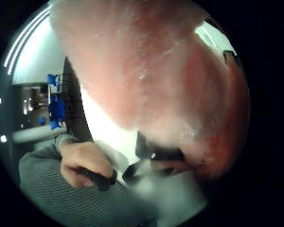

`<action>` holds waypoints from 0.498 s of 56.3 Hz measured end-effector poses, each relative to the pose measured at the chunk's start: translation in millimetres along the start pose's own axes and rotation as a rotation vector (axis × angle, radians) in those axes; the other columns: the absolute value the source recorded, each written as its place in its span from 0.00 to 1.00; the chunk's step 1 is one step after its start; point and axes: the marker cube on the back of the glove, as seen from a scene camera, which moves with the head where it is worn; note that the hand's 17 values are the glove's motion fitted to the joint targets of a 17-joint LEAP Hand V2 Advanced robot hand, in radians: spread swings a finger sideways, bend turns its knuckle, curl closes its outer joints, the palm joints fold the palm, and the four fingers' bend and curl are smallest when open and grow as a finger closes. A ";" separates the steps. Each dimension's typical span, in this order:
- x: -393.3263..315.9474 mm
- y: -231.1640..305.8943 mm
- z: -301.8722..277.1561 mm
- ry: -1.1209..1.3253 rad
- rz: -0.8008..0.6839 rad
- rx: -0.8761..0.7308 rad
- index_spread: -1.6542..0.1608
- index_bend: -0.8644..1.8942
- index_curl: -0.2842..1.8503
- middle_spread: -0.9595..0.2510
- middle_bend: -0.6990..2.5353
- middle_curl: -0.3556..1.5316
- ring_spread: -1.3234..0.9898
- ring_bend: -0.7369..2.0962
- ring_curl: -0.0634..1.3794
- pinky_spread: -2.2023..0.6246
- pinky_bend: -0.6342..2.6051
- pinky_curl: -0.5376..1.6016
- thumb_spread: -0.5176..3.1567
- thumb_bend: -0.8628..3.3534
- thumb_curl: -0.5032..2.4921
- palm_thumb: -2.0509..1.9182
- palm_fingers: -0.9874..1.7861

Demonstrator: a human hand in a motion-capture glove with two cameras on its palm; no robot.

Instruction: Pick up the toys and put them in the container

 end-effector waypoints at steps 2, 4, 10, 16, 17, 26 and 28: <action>-0.1 -0.6 0.5 0.010 0.004 0.001 0.73 0.31 0.20 0.68 0.26 0.33 0.47 0.61 0.41 0.72 0.62 0.45 0.49 0.21 0.28 0.56 0.40; -2.1 -0.6 1.2 0.017 0.000 -0.001 0.73 0.31 0.19 0.67 0.26 0.33 0.46 0.64 0.42 0.71 0.63 0.45 0.49 0.21 0.28 0.56 0.41; -10.3 -4.0 -0.1 0.033 -0.006 0.045 0.73 0.30 0.16 0.64 0.32 0.36 0.44 0.69 0.43 0.69 0.64 0.45 0.50 0.21 0.29 0.58 0.45; -11.0 -8.5 -3.0 0.012 0.009 0.158 0.73 0.30 0.13 0.61 0.43 0.42 0.42 0.72 0.43 0.66 0.63 0.44 0.50 0.22 0.31 0.61 0.53; -9.5 -9.1 -3.7 0.004 0.009 0.174 0.73 0.32 0.13 0.59 0.44 0.43 0.41 0.72 0.43 0.66 0.63 0.44 0.49 0.23 0.32 0.63 0.56; -6.0 -11.4 -3.6 -0.030 0.002 0.190 0.75 0.38 0.15 0.56 0.49 0.48 0.40 0.71 0.43 0.65 0.59 0.43 0.42 0.24 0.37 0.68 0.64; -6.5 -11.8 -3.7 -0.034 0.006 0.188 0.75 0.40 0.16 0.55 0.50 0.49 0.39 0.71 0.43 0.65 0.58 0.43 0.41 0.24 0.38 0.68 0.65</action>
